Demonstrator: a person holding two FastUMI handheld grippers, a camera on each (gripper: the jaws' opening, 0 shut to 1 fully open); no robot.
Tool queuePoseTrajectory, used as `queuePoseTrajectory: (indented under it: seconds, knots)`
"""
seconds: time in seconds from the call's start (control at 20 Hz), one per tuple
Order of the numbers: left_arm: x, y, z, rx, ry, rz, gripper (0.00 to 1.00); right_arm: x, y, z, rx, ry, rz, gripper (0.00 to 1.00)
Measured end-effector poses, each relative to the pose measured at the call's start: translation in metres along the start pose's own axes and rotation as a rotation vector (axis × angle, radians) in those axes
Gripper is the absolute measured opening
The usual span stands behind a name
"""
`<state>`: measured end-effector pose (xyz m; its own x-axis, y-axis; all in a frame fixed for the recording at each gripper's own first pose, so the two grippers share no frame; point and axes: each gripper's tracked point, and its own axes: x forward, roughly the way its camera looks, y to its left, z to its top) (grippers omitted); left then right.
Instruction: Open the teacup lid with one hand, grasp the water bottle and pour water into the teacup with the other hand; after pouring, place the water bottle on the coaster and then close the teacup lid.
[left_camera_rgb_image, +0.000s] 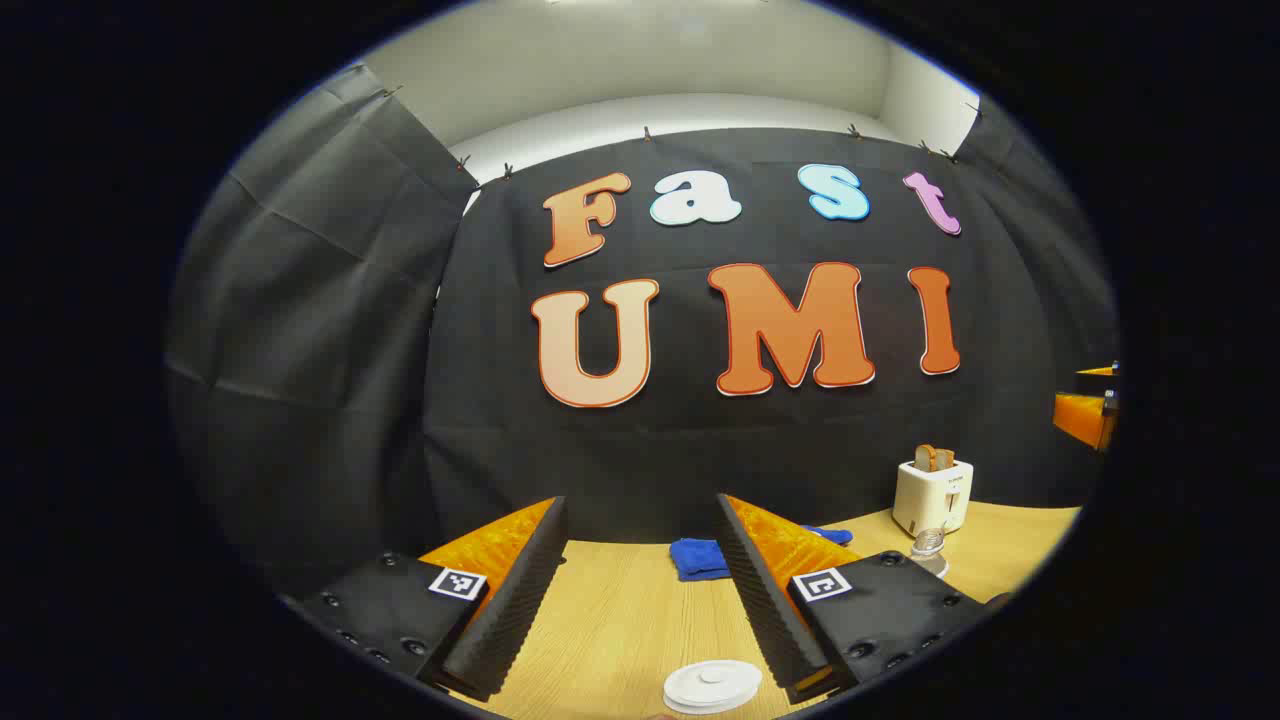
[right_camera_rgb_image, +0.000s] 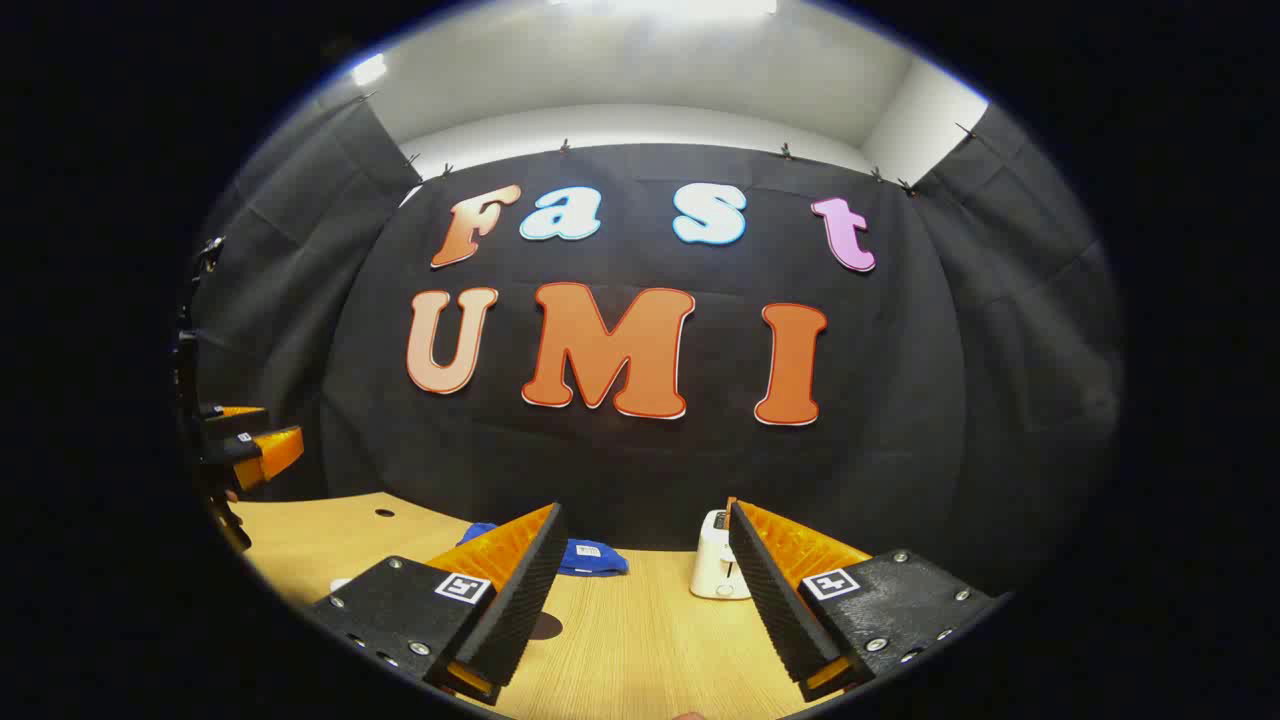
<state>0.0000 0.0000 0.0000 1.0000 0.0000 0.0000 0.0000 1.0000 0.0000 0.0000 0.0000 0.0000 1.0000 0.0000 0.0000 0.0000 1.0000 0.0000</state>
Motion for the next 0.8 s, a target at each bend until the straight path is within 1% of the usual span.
queuePoseTrajectory:
  seconds: [0.1,0.15,0.3,0.4,0.65,0.7,0.8]
  knots:
    - [0.0,-0.016,-0.002,-0.024,-0.002,-0.051,0.95,-0.001,0.006,0.001,-0.032,-0.024,0.023,0.98]
    - [-0.001,-0.021,-0.002,-0.025,0.0,-0.065,0.96,-0.001,0.01,0.0,-0.046,-0.032,0.033,0.97]
    - [0.001,-0.023,-0.006,-0.001,0.003,-0.055,0.96,-0.004,0.019,-0.002,-0.086,-0.045,0.057,0.97]
    - [0.003,-0.027,-0.007,-0.002,0.008,-0.057,0.96,-0.004,0.02,-0.002,-0.103,-0.051,0.059,0.96]
    - [-0.001,-0.024,-0.007,-0.002,0.008,-0.042,0.96,-0.003,0.02,-0.007,-0.062,-0.027,0.069,0.95]
    - [-0.001,-0.025,-0.009,0.007,0.007,-0.046,0.96,-0.003,0.02,-0.009,-0.057,-0.026,0.07,0.93]
    - [0.001,-0.024,-0.014,0.03,0.013,-0.041,0.94,-0.001,0.02,-0.01,-0.046,-0.022,0.067,0.94]
